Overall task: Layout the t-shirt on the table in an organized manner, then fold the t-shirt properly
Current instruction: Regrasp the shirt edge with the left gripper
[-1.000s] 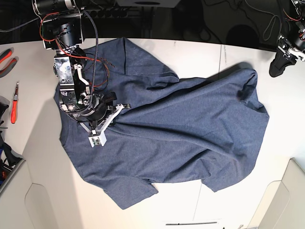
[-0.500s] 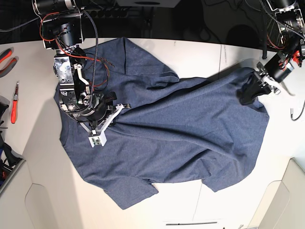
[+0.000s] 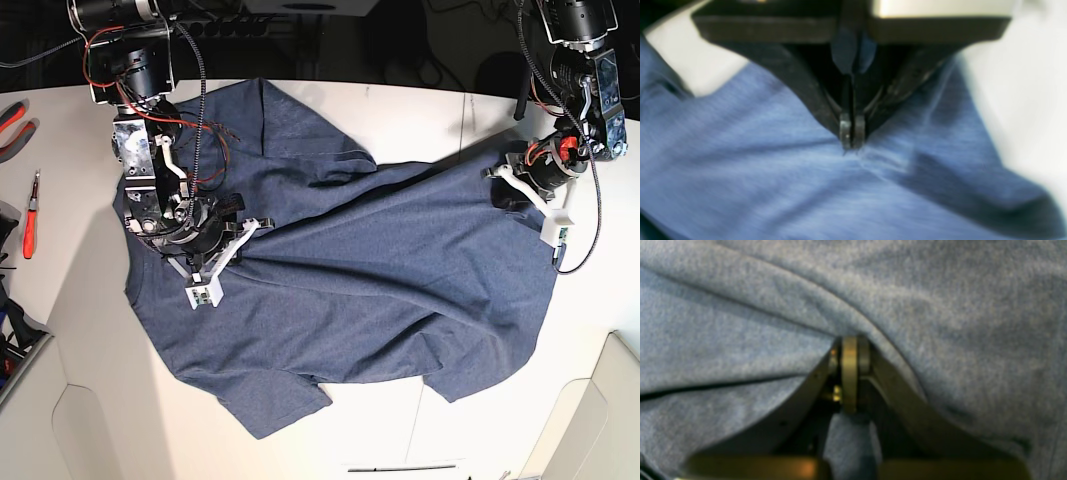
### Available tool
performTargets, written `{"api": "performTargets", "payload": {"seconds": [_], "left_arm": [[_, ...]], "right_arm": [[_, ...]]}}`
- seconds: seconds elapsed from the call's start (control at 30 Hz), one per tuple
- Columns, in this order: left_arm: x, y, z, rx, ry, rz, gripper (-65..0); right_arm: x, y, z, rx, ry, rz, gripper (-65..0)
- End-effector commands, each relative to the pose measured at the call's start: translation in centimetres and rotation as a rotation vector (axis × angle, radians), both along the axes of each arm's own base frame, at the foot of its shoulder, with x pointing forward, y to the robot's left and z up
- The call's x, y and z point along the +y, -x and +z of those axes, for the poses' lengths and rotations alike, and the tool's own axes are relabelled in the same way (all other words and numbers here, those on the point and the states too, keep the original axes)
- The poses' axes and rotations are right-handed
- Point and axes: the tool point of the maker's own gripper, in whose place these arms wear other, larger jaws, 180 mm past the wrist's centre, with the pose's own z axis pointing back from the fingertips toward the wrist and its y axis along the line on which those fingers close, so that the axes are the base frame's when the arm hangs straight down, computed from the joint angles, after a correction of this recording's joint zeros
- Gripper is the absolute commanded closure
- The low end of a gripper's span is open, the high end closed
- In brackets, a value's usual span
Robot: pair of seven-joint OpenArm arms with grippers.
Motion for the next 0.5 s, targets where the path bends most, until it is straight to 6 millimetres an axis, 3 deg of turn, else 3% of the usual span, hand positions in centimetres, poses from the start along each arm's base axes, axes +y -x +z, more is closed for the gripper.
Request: {"api": "performTargets", "payload": {"seconds": [0.0, 0.37, 0.47], "left_arm": [[2.3, -0.4, 0.8, -0.002, -0.078, 0.032, 0.0], [13.8, 1.5, 3.4, 0.106, -0.529, 0.197, 0.0], [16.1, 1.9, 4.5, 0.120, -0.623, 0.247, 0.0]], "right_arm": [[-3.6, 4.1, -2.6, 0.182, 0.146, -0.028, 0.0], [-3.6, 4.1, -2.6, 0.182, 0.146, -0.028, 0.0], [-3.6, 4.1, -2.6, 0.182, 0.146, -0.028, 0.0]]}}
